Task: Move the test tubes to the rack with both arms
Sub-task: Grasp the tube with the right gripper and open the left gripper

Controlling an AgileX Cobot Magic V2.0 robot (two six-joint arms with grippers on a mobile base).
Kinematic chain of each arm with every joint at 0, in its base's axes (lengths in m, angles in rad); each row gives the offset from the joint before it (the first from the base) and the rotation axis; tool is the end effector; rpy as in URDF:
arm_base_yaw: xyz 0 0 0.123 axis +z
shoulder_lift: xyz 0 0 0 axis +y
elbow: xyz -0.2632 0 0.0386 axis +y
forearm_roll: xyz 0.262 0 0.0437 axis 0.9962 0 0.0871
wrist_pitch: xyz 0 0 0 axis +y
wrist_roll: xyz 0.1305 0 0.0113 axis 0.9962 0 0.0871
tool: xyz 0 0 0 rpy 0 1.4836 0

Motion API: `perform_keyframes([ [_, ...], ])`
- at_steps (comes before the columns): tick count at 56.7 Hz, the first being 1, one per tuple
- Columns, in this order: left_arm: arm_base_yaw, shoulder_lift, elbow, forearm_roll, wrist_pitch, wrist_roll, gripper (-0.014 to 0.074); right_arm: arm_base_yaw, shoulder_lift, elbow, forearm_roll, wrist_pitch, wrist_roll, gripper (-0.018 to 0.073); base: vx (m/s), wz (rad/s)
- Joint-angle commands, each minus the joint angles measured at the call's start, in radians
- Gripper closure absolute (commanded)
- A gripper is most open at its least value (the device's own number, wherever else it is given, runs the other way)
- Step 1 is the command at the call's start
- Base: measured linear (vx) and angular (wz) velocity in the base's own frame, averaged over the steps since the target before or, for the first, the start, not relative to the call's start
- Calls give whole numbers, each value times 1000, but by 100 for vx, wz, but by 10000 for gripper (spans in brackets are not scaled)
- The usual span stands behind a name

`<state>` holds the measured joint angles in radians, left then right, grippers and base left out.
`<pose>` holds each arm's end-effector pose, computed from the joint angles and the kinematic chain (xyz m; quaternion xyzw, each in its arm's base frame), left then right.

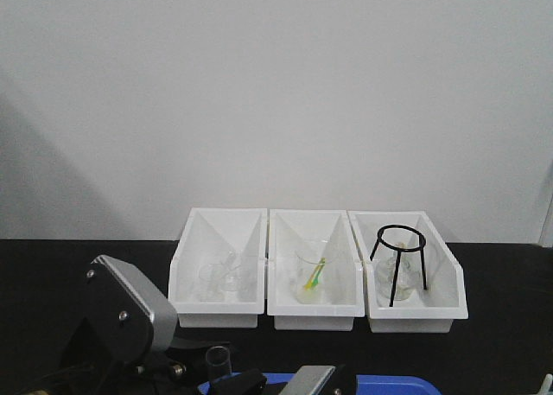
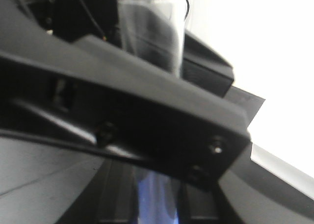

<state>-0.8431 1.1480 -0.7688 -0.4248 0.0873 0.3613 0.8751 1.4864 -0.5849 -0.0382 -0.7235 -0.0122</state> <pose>0.2018 -0.2337 0.2749 0.3236 0.7594 -0.2601 0.5009 0.2176 0.2658 0.1981 -0.3342 0.6587 0.2816 0.6125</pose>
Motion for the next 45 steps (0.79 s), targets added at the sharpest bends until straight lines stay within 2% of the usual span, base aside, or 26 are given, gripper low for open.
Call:
perform_keyframes([
  [1, -5, -19, -35, -13, -77, -4, 314, -3, -29, -30, 12, -57, 6, 570, 0, 0],
  [10, -5, -20, -35, -13, -87, -4, 165, -3, -29, -30, 14, -57, 23, 570, 0, 0],
  [17, -5, -37, -36, -4, -124, 3, 111, -3, -29, -30, 13, -56, 23, 570, 0, 0],
  [32, 4, -158, -62, 22, -155, 3, 108, -3, -29, -30, 18, -56, 23, 567, 0, 0],
  [40, 61, -252, -58, 23, -75, 2, 143, -3, -29, -28, 61, -54, 12, 567, 0, 0],
  [45, 120, -293, -58, 54, 14, 1, 209, -11, -31, -28, 108, -61, -3, 566, 0, 0],
])
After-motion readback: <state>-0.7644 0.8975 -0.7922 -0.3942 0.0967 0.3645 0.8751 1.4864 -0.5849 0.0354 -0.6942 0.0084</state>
